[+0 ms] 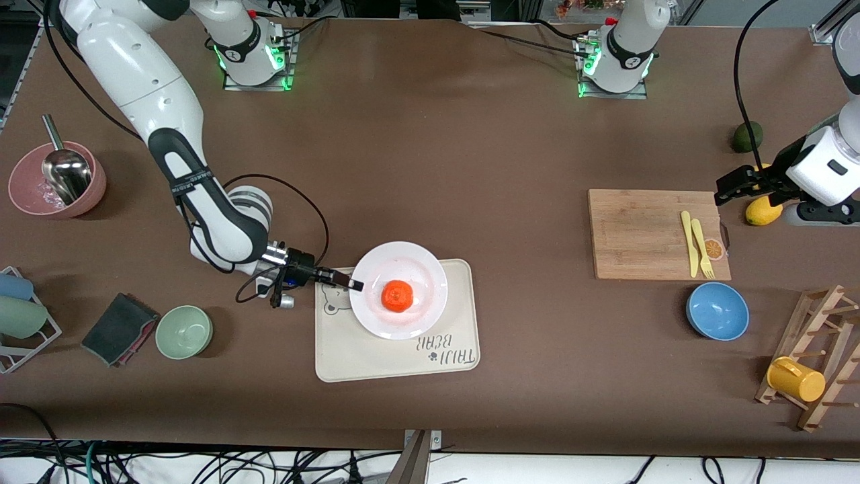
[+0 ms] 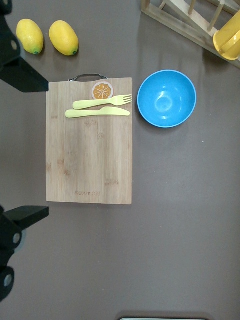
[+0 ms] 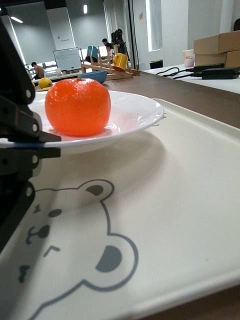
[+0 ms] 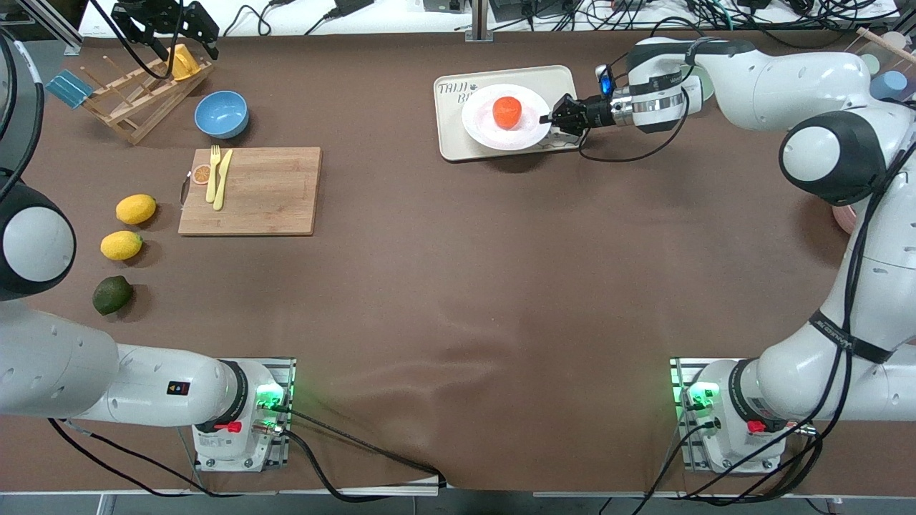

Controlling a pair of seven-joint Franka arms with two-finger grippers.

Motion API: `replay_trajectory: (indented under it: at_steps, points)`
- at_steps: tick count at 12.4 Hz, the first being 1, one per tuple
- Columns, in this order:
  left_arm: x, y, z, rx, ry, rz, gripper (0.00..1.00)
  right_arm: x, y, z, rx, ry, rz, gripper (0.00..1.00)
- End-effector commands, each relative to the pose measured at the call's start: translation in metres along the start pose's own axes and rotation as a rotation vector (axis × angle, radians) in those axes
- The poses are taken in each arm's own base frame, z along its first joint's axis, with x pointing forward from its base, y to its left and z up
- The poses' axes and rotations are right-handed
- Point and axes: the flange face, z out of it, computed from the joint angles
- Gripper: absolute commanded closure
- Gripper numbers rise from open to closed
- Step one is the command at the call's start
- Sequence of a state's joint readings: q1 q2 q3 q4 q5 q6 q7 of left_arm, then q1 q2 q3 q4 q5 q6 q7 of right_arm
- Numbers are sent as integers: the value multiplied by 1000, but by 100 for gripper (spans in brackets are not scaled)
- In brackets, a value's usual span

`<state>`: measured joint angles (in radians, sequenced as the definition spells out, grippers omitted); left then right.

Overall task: Place orange and plate with both arms
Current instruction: 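Slide the plate with the right gripper onto the bear placemat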

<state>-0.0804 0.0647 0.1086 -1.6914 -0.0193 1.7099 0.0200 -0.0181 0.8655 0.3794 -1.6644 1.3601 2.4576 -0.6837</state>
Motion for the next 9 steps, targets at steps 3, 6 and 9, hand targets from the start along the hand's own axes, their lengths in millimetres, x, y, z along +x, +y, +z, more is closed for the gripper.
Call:
replay_trajectory:
  at_steps: [3, 6, 9]
  points:
    - [4, 6, 2, -9, -6, 14, 0, 9, 15, 16, 11, -13, 6, 100]
    - [4, 9, 3, -9, -9, 19, 0, 12, 15, 15, 2, -18, -6, 100]
    - [4, 10, 3, -9, -7, 20, 0, 22, 10, 7, -14, -13, -46, 82]
